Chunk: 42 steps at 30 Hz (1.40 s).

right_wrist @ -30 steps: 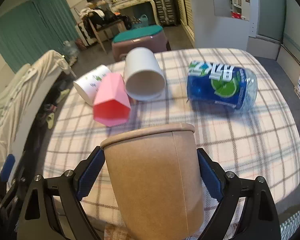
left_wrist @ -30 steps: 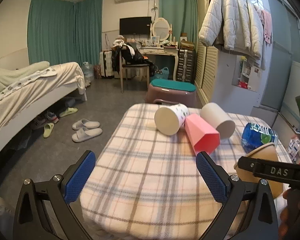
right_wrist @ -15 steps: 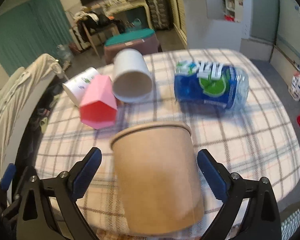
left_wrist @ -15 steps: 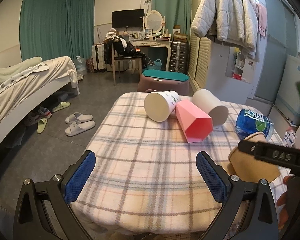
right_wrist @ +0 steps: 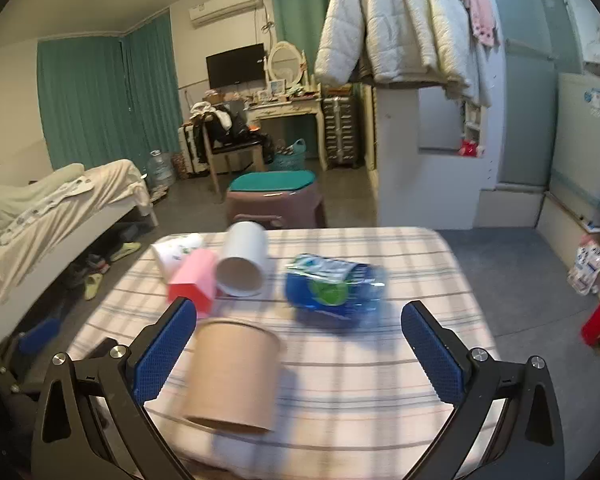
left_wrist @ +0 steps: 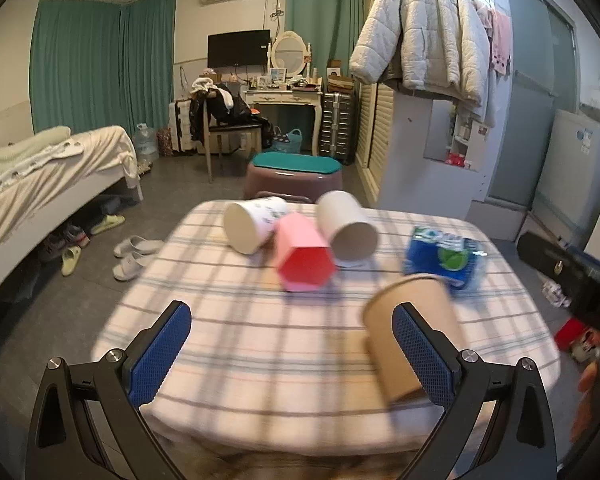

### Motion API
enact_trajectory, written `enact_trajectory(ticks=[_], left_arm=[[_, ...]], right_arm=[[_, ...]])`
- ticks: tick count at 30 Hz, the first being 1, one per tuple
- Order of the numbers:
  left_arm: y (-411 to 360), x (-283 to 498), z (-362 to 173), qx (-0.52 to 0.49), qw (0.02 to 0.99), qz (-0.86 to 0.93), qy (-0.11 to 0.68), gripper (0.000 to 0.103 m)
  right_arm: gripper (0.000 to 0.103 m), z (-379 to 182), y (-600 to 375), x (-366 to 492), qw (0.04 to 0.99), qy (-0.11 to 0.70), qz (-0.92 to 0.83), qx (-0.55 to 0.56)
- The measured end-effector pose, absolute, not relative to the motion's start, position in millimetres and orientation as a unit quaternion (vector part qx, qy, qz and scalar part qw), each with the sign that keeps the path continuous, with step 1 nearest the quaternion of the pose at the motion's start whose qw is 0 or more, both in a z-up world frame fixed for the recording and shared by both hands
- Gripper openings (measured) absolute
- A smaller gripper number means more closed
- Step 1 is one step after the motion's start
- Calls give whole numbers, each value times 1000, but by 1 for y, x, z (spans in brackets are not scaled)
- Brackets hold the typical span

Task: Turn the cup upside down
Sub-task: 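Carry the brown cup with the right tool toward the left tool, then grasp the brown cup with the left tool while the right tool releases it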

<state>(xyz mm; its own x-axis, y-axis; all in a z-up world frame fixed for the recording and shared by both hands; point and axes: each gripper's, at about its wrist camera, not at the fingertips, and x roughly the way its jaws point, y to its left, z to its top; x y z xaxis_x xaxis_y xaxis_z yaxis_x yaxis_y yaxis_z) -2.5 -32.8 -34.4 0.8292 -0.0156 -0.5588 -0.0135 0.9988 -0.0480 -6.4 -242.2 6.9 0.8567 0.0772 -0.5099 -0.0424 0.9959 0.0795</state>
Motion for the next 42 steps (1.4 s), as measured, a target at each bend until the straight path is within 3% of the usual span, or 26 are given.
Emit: enact_trajectory(ticks=[11,25,28,42], left_arm=[[-100,-9,-54,-13,948,-20,318,103],[-128,16,-106,0,919,-30,392,101],[-131,18,-110,8,917,-35,396,78],[-119,20,-80,17,932,-36,359,77]], right_arm=[[103,-24,-305,-24,960,277,11,39],[103,-60,-328,-13,947,314,21,70],[103,-65,-328,-6,944,322,22,74],[103,-76,-319,3,939,335,27,74]])
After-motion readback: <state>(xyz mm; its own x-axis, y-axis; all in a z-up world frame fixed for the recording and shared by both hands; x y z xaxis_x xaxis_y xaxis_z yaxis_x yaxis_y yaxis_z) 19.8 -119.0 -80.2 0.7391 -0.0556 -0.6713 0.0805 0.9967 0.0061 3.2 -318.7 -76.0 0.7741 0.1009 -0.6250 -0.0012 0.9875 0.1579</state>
